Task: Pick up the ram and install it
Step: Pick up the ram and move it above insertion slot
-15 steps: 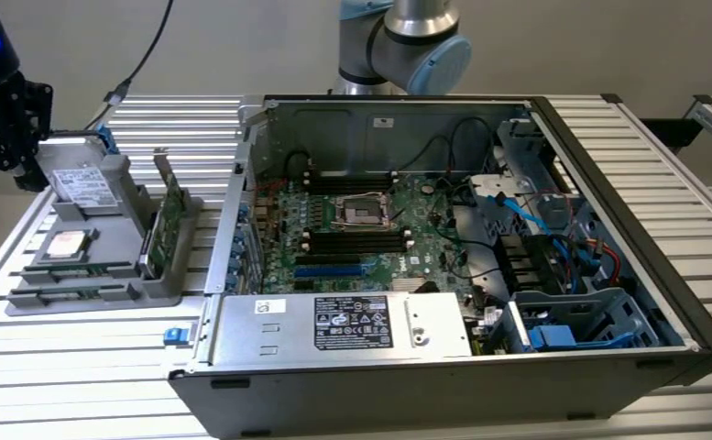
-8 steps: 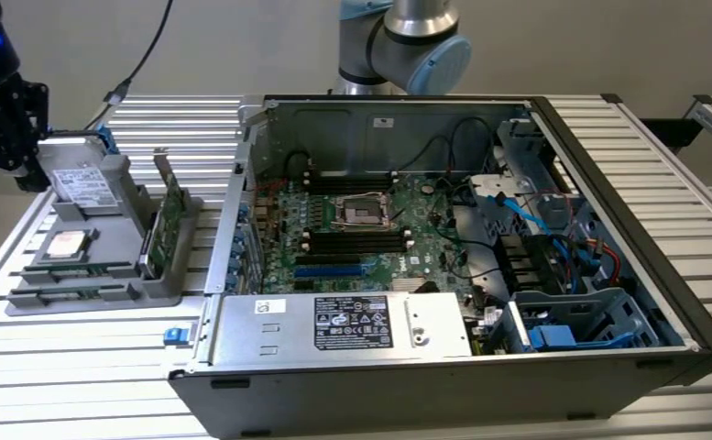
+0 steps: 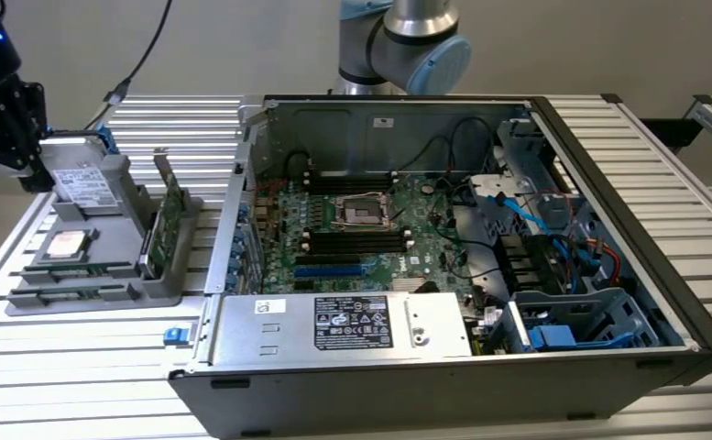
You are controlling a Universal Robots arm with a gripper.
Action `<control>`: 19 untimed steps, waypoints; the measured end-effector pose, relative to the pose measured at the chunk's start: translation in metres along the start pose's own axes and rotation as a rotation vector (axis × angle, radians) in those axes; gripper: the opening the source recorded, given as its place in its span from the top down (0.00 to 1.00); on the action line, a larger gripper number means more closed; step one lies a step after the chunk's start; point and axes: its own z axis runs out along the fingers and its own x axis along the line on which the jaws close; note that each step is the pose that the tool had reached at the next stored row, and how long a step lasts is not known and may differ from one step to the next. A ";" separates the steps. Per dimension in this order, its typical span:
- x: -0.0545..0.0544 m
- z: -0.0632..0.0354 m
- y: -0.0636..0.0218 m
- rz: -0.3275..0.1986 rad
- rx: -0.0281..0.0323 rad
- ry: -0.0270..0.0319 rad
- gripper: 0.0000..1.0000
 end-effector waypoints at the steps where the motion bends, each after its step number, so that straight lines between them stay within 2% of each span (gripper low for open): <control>1: 0.000 0.0000 0.0000 -0.016 0.0040 0.0007 0.90; 2: 0.000 0.0000 0.0000 -0.028 0.0073 0.0011 0.90; 4: 0.000 0.0001 0.0003 -0.044 0.0093 0.0014 0.90; 15: 0.000 0.0001 0.0003 -0.045 0.0093 0.0016 0.88; 19: 0.000 0.0000 0.0004 -0.045 0.0092 0.0016 0.64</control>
